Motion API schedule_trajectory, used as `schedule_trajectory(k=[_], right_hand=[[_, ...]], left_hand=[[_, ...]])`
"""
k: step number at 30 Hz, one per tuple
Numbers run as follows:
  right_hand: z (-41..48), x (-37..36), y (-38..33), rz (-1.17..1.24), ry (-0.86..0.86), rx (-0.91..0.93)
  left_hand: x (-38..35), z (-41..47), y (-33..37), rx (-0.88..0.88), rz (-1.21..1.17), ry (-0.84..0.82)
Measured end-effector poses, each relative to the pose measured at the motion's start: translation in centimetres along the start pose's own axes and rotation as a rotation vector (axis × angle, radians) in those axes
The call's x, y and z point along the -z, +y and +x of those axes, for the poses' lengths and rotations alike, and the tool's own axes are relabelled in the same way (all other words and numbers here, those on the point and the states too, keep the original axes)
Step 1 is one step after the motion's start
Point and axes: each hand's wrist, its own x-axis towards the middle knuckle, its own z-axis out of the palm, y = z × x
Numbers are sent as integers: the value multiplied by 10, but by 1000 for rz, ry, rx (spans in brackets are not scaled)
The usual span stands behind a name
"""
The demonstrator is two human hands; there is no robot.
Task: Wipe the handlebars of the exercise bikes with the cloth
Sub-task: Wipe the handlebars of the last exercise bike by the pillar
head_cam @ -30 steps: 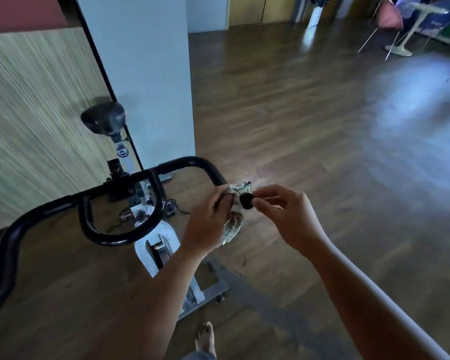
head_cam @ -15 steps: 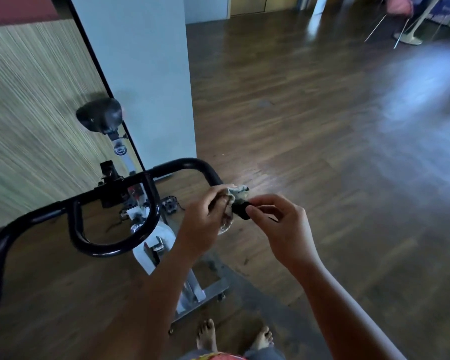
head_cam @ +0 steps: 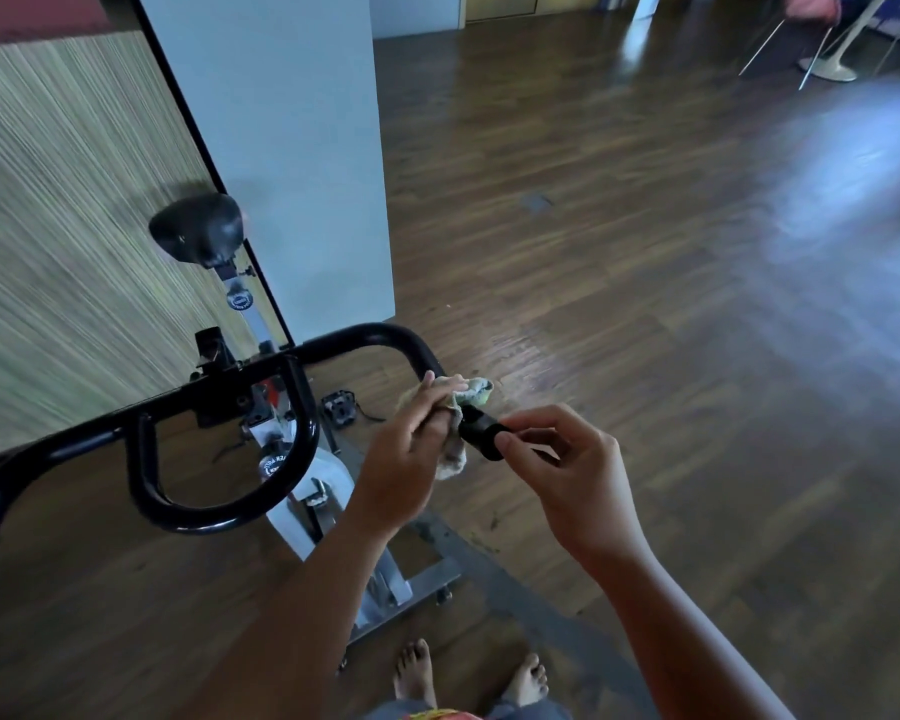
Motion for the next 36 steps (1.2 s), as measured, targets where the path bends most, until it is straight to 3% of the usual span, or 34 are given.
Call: schedule_trajectory(k=[3,8,13,19,26,30,36], right_hand=[[1,0,2,4,14,6],[3,1,0,14,-16,-5],[5,3,1,12,-29,-14],[22,4,1,14,-95,-78],[74,-10,21,-94,-134,-169],[106,-19,34,-187,-191,-119],[144,-27,43,-240,-356,-91]], left_hand=[[1,-5,-5,-31,-25,41],[4,41,-28,-38,171,200],[-3,53,-21,63,87,249],[-16,13,-11,172,-123,177],[-6,54,-9,191,117,284],[-4,74,-2,228,241,323],[-5,72,1,268,214,328]])
